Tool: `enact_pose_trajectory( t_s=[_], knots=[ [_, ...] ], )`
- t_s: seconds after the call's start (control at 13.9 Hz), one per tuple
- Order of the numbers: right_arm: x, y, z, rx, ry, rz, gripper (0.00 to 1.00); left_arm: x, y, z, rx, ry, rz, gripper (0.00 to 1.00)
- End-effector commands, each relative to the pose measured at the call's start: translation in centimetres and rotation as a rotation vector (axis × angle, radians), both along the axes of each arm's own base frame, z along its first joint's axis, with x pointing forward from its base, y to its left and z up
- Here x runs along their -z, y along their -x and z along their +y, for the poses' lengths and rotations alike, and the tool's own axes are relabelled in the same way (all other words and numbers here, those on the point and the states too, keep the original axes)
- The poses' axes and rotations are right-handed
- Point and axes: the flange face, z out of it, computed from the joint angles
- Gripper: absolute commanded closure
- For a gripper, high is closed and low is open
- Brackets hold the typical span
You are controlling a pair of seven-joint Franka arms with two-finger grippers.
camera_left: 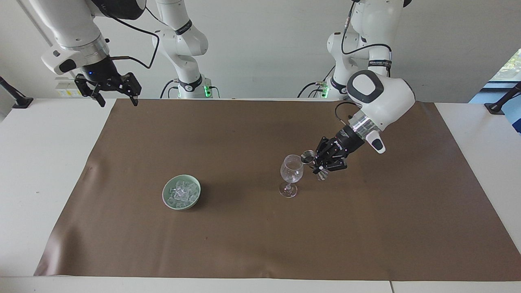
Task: Pour wine and add ice with both arms
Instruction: 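Lift the silver bottle with the left gripper toward the glass cup, then tilt the silver bottle over the glass cup with the left gripper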
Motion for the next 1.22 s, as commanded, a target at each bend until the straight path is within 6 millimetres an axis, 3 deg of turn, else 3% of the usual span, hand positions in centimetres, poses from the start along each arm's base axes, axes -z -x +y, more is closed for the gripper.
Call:
enact_pose_trajectory(
  t_s=[0.0,1.15],
  knots=[
    [-0.1,0.6,0.1,0.016,-0.016,0.002,0.0,-0.9,0.6,-0.3,0.003,-0.039,-0.039,1.0],
    [-0.1,0.6,0.1,0.016,-0.016,0.002,0.0,-2.0,1.0,-2.0,0.116,-0.186,-0.206,1.0]
  ],
)
